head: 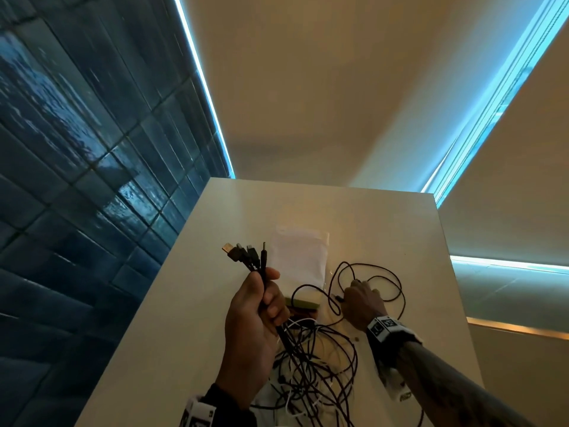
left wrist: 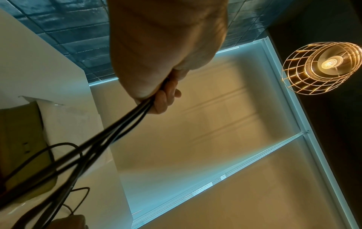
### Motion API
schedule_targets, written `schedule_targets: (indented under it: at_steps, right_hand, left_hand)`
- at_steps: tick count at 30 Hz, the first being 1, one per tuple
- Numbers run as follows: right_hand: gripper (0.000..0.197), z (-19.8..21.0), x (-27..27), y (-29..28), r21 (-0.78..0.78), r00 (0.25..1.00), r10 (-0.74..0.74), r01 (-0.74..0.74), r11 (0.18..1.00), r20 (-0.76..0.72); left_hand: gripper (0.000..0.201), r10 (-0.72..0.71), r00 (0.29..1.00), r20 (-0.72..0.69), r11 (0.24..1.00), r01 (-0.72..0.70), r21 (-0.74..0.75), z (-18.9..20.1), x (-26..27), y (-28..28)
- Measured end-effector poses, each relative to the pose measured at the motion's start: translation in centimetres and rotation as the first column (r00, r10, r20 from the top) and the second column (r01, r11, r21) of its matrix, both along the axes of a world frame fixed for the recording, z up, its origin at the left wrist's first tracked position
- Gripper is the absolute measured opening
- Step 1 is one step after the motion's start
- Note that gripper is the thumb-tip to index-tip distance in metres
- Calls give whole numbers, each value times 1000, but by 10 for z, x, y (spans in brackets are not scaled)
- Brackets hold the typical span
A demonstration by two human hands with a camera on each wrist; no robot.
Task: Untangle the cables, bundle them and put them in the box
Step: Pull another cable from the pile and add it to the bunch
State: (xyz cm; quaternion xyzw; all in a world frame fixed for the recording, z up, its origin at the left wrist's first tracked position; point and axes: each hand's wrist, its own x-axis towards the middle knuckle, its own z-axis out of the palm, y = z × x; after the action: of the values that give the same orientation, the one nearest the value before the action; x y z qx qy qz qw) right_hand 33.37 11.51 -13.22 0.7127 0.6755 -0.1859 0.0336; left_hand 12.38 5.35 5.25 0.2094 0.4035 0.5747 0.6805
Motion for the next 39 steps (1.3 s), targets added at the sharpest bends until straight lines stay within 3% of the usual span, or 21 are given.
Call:
schedule_targets:
  at_steps: [4, 7, 8, 11, 14, 17, 19, 22, 24, 26, 30, 32, 34, 35, 37, 39]
  right_hand:
    - [21, 16, 7, -12, 147, 997, 50, -41, 988, -54]
    - [7, 37, 14, -18, 285, 956, 1, 86, 955, -292]
    - [2, 45, 17, -20, 299, 909, -18, 155, 942, -415]
    - [19, 72, 18, -25, 242, 734, -89, 332, 912, -673]
    - [7, 101, 13, -33, 123, 501, -133, 446, 887, -855]
    - [10, 132, 8, -40, 74, 277, -64, 462, 884, -959]
    - [13, 148, 2, -44, 65, 180, -20, 455, 888, -984]
    - [15, 168, -9, -51, 70, 120, 19, 436, 897, -993]
    - [14, 178, -18, -55, 105, 148, 48, 409, 906, -988]
    - [15, 186, -27, -58, 164, 227, 81, 375, 912, -971]
    - [15, 190, -39, -62, 253, 340, 127, 357, 900, -932]
    - [15, 187, -37, -64, 359, 518, 173, 284, 889, -838]
    - [8, 182, -32, -65, 470, 790, 243, 64, 881, -563]
    - [8, 181, -31, -68, 483, 872, 284, -63, 873, -398]
    - [11, 176, -32, -71, 522, 901, 347, -171, 835, -260]
    - [8, 179, -36, -73, 593, 874, 365, -115, 797, -321]
  left_hand:
    - [31, -13, 1000, -3, 1000, 13, 17, 2, -1, -2]
    - [30, -26, 1000, 15, 999, 25, 36, 5, 1, -3]
    - [29, -32, 999, 23, 999, 31, 45, 7, 2, -3]
    - [27, -55, 998, 2, 996, 55, 75, 11, 7, -5]
    - [25, -73, 995, -64, 991, 80, 111, 15, 14, -7]
    - [27, -86, 974, -209, 983, 117, 141, 19, 22, -7]
    - [26, -108, 929, -353, 976, 167, 142, 20, 28, -6]
    - [22, -110, 833, -542, 970, 208, 123, 19, 37, 0]
    - [21, -111, 784, -610, 964, 234, 125, 18, 44, 4]
    - [21, -107, 757, -645, 958, 253, 137, 17, 49, 5]
    - [18, -95, 785, -612, 957, 241, 160, 17, 50, 1]
    - [17, -80, 822, -564, 969, 198, 150, 17, 44, -1]
    - [23, -38, 849, -527, 980, 134, 145, 16, 36, 1]
    - [27, -14, 860, -510, 983, 104, 150, 16, 32, 3]
    - [33, -1, 872, -490, 984, 87, 153, 16, 28, 4]
    - [40, -30, 863, -505, 978, 130, 164, 16, 29, 1]
